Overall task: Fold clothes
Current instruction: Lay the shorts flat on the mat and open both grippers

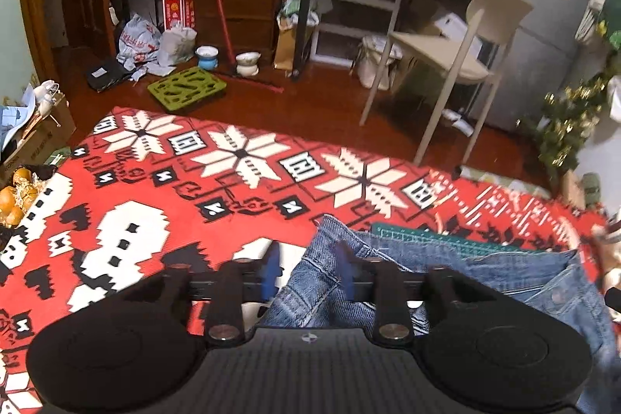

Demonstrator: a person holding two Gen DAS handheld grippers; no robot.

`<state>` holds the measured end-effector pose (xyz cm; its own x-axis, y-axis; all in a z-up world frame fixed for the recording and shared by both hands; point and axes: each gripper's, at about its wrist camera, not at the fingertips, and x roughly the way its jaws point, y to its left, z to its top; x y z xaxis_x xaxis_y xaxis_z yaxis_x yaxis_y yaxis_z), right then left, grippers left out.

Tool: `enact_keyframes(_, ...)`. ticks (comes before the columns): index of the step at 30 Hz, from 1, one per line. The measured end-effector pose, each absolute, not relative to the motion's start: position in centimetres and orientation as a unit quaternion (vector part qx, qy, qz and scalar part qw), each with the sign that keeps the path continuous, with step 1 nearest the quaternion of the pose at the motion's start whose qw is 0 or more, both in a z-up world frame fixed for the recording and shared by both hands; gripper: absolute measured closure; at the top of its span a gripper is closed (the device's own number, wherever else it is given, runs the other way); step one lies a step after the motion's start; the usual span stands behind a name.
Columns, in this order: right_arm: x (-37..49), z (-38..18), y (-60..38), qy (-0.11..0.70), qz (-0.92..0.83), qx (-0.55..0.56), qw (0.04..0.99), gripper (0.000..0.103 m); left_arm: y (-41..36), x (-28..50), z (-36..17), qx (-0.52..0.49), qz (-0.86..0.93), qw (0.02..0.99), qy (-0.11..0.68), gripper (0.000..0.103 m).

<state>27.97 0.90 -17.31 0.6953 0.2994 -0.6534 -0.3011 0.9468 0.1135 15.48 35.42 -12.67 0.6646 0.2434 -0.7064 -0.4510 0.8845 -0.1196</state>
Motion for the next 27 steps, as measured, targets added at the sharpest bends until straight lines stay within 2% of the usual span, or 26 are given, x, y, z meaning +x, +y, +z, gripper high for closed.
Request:
enact_keyframes(1,27.4,-16.9,0.7,0.349,0.163,-0.001,0.923,0.032,35.5,14.8,-12.3,-0.146,0.190,0.903,0.356,0.065)
enact_keyframes(3,26.0,-16.0,0.1,0.341,0.163,0.000,0.926,0.018,35.1,13.3,-11.9,-0.145,0.183,0.904,0.357,0.058)
enact_keyframes(5,24.5,-15.4,-0.4,0.339,0.166,0.000,0.926,0.012,34.5,11.8,-11.6,-0.146,0.178,0.905,0.358,0.044)
enact_keyframes(9,20.7,-14.5,-1.3,0.338,0.176,-0.004,0.924,0.001,32.3,8.8,-11.3,-0.151,0.156,0.908,0.358,0.039)
enact_keyframes(19,10.0,-13.5,-4.8,0.316,0.193,-0.009,0.929,0.001,24.8,2.6,-11.9,-0.146,0.077,0.913,0.373,0.036)
enact_keyframes(22,7.8,-14.2,-5.2,0.324,0.188,-0.036,0.926,0.001,22.9,0.9,-12.4,-0.155,0.064,0.917,0.362,0.023)
enact_keyframes(27,4.7,-14.8,-6.2,0.332,0.199,-0.044,0.921,0.001,20.7,-0.6,-12.5,-0.145,0.041,0.925,0.349,0.022)
